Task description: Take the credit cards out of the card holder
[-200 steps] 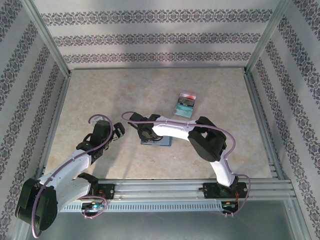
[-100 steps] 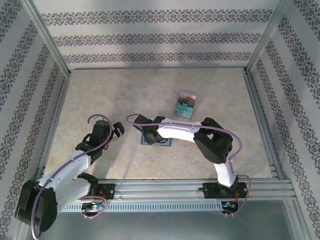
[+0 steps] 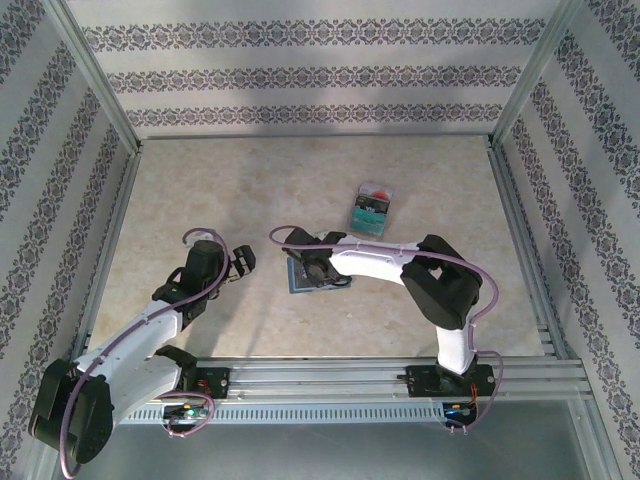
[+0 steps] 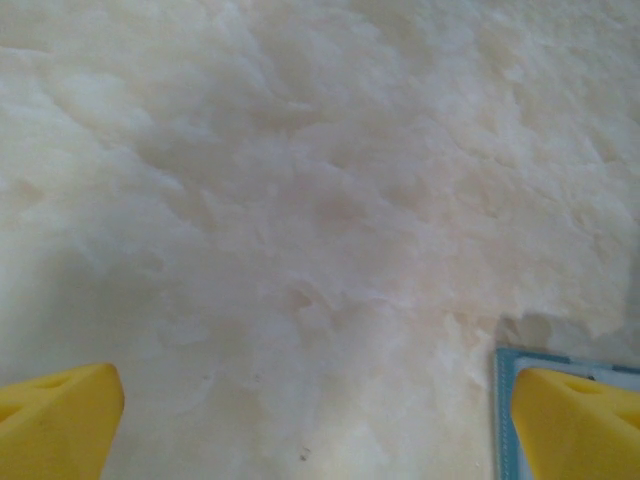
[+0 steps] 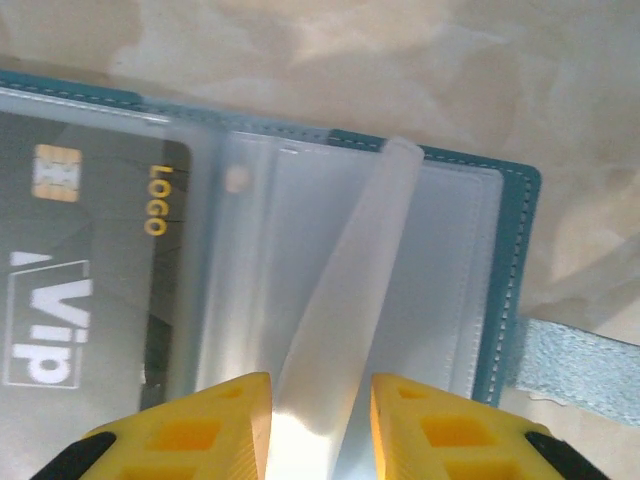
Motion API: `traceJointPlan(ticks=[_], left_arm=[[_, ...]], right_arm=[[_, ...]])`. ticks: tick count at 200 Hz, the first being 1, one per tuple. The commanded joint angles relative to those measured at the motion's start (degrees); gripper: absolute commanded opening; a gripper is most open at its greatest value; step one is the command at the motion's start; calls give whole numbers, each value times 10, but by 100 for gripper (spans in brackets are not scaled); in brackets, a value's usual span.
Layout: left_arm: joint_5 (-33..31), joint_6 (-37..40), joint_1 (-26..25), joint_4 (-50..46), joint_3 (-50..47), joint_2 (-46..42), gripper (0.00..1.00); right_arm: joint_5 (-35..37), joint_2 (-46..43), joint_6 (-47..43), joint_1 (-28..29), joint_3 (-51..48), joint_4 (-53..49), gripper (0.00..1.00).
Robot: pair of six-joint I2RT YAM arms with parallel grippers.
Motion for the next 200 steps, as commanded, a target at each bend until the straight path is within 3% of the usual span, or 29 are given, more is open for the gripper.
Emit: traceJointPlan(ticks=[1, 75, 134, 165, 200], left_arm=[[-7, 19, -24, 22, 19, 5, 99], [-16, 22, -67, 37, 32, 38, 95], [-15, 17, -124, 63, 44, 86, 80], [-2, 19, -159, 80, 59, 124, 65], [14, 19, -185, 102, 75, 170, 59]], right_arm=[[20, -24, 10, -7, -15, -8, 32], [39, -60, 12, -20, -41, -16, 30], [47, -81, 15, -36, -65, -19, 30], [48, -100, 24, -51, -80, -26, 29], [45, -131, 28, -65, -87, -21, 28]])
